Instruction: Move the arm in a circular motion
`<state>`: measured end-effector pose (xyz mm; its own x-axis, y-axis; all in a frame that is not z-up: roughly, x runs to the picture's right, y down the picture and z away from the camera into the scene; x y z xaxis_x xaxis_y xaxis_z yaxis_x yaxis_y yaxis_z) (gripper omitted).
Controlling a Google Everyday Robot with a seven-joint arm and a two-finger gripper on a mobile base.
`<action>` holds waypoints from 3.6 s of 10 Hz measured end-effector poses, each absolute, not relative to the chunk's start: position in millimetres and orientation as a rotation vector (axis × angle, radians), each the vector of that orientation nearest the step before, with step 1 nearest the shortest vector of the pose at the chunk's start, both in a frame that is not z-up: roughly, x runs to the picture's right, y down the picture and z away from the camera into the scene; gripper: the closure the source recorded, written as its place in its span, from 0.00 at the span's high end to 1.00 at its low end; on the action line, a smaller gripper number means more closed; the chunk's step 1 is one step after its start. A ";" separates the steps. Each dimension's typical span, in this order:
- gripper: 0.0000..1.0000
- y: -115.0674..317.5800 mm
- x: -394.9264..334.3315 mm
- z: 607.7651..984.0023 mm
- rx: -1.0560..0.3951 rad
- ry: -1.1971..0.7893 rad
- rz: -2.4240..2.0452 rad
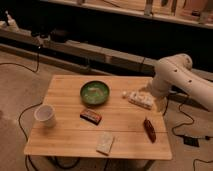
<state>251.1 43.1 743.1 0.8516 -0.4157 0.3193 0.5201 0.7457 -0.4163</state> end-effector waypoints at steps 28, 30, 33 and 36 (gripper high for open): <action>0.80 143.3 75.9 688.4 -0.507 -0.496 -0.978; 0.80 132.0 151.4 690.6 -0.493 -0.406 -0.774; 0.80 114.7 230.2 699.2 -0.478 -0.318 -0.600; 0.80 85.8 253.5 726.8 -0.492 -0.305 -0.577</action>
